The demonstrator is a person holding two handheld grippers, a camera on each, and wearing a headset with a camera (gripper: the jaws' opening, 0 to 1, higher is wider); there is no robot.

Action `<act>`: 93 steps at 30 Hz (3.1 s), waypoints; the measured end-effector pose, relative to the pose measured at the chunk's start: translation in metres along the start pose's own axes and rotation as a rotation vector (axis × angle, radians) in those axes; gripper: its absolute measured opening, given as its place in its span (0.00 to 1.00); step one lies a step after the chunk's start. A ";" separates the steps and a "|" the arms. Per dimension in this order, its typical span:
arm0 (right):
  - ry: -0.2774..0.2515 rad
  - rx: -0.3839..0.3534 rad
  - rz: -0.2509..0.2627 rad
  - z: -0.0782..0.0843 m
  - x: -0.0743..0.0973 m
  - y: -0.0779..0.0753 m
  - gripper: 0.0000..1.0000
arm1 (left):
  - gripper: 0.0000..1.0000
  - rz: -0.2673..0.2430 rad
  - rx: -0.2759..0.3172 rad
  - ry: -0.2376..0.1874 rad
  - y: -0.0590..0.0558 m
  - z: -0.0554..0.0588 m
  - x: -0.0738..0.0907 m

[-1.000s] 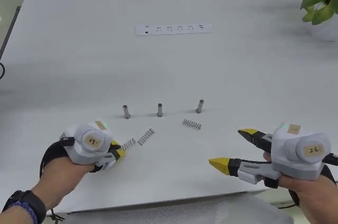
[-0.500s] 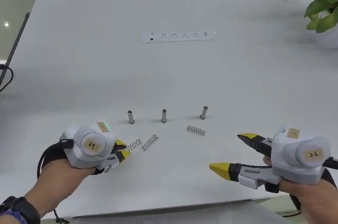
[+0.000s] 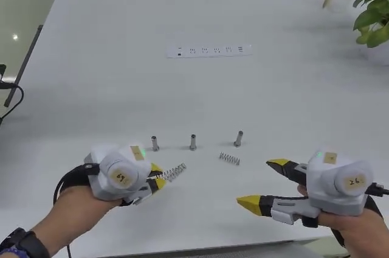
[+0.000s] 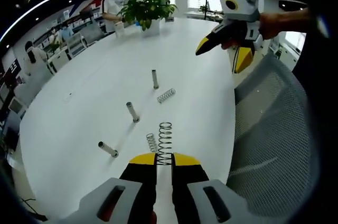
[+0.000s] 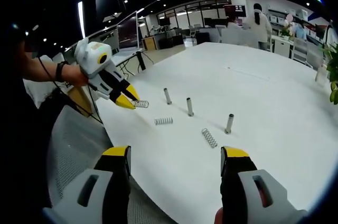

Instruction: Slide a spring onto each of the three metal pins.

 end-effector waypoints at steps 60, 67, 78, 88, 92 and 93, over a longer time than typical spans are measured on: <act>0.040 0.024 -0.353 -0.008 -0.024 0.048 0.10 | 0.02 0.169 -0.311 -0.104 -0.044 -0.083 -0.010; 0.047 0.003 -0.362 -0.007 -0.022 0.049 0.10 | 0.02 0.179 -0.324 -0.106 -0.046 -0.084 -0.011; 0.059 0.008 -0.368 -0.012 -0.021 0.049 0.09 | 0.02 0.181 -0.315 -0.115 -0.044 -0.084 -0.013; 0.056 0.083 -0.350 -0.042 -0.015 0.049 0.09 | 0.01 0.126 -0.251 -0.198 -0.027 -0.098 -0.010; 0.056 0.126 -0.343 -0.057 -0.009 0.047 0.09 | 0.01 0.106 -0.210 -0.251 -0.019 -0.107 -0.005; 0.056 0.132 -0.342 -0.058 -0.008 0.047 0.09 | 0.01 0.104 -0.209 -0.256 -0.018 -0.108 -0.005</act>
Point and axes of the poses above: the centre of the closed fingertips' face, and the gripper's own axes: x roughly backward along the fingers, y roughly to its left, z roughly out of its underside, the point moved 4 cm from there along x, roughly backward along the fingers, and after that the axes turned 13 degrees about -x, right-handed, at the moved point
